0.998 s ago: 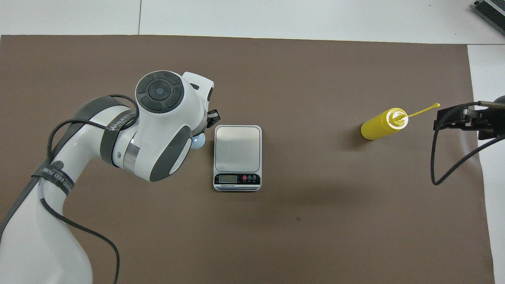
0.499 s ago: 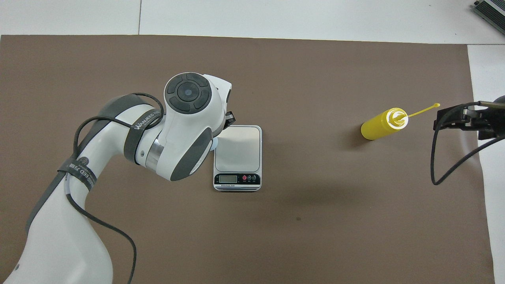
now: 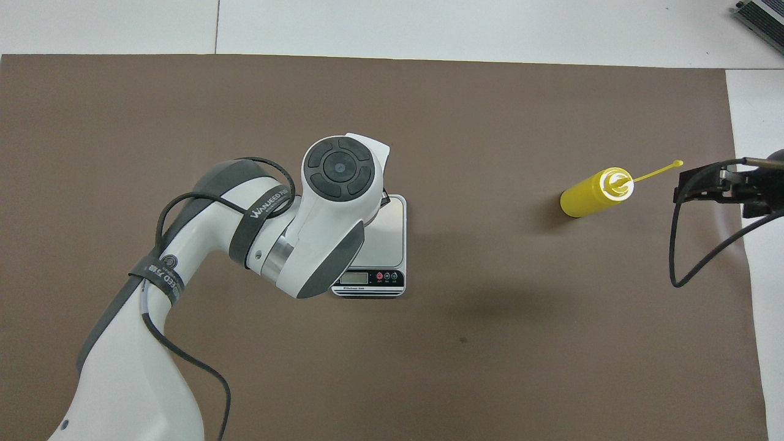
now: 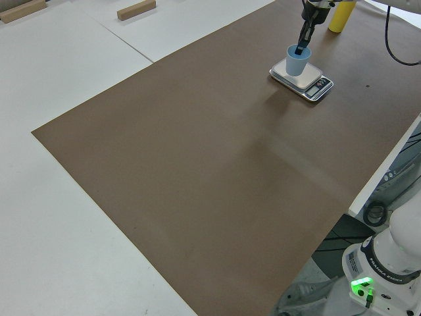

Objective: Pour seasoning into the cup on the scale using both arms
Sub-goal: 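Carry the blue cup with the left gripper onto the scale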

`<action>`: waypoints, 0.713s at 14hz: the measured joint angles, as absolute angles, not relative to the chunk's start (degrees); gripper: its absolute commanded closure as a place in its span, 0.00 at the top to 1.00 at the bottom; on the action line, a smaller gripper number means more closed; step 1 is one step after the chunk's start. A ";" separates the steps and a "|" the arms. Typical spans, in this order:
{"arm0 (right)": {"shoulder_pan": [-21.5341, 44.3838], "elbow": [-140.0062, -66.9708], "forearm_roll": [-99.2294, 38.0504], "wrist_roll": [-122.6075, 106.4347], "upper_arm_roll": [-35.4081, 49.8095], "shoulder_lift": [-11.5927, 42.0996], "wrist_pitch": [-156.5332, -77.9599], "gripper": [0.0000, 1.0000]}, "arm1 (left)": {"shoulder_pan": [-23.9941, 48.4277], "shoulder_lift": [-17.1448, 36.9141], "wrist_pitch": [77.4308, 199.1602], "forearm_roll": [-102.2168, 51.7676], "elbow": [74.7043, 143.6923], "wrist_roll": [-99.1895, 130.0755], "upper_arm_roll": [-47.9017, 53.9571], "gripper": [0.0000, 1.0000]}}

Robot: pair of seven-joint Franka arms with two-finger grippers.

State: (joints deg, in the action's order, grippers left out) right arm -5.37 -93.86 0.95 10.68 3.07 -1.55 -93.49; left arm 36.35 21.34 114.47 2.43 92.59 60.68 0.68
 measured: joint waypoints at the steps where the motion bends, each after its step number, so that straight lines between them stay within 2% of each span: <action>1: -5.37 -93.86 0.95 10.67 3.07 -1.55 -93.49 1.00 | 36.62 21.44 114.47 2.45 92.59 61.20 0.69 0.06; 10: -5.37 -93.87 0.95 10.67 3.07 -1.58 -93.50 1.00 | 38.06 23.37 114.77 2.72 90.89 64.18 0.69 0.06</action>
